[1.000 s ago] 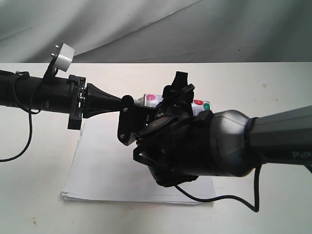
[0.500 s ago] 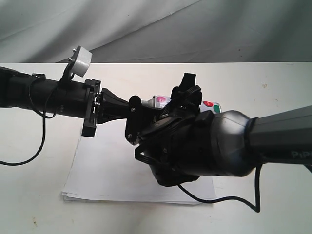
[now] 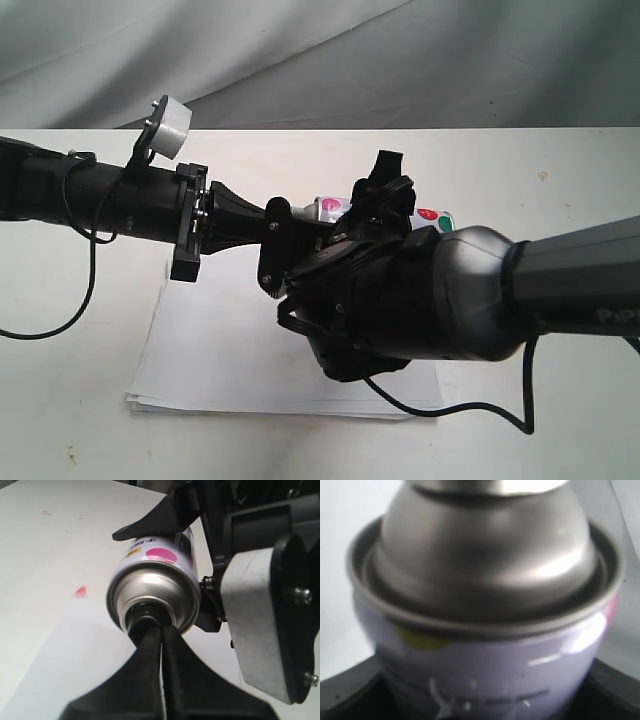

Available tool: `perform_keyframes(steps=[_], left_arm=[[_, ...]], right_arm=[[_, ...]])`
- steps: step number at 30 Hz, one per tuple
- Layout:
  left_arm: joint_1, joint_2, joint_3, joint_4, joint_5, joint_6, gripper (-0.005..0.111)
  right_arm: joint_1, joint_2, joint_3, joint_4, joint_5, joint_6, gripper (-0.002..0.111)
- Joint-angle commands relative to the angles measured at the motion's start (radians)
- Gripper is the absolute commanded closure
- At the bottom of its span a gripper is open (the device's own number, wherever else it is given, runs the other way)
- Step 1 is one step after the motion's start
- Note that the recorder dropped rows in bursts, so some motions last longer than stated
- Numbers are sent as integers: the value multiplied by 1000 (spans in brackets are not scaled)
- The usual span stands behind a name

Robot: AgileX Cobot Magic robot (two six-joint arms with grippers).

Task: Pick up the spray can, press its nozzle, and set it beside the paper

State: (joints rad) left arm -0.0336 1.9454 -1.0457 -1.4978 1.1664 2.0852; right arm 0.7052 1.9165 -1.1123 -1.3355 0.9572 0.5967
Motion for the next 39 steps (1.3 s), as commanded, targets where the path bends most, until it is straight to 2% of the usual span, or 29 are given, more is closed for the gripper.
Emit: perform_keyframes(steps=[1,23,26,29,30,32,39], left_arm=[[-19,-1,-7,-1,3,8,107],[-15,-1,-7,-7,-46,-13,107],[60,-8,-7,71,30,-47,107],[189,-48,1,134,55,-115,107],[226,-65,14,107,55,-113,107],[255,-83,23,61,55,-85,107],[255,-85,23,50,55,-88,107]], right_arm=[[5,-16,-12,-68,-54,-17,108],[5,-16,-12,-68,-54,-21,108],[5,-16,-12,-68,-54,-21,108],[5,-16,-12,-68,-54,-21,108],[5,-16,-12,-68,-54,-21,108],[5,-16,-12,-68,-54,-21,108],[5,-16,-12,-68,-54,-21,108]])
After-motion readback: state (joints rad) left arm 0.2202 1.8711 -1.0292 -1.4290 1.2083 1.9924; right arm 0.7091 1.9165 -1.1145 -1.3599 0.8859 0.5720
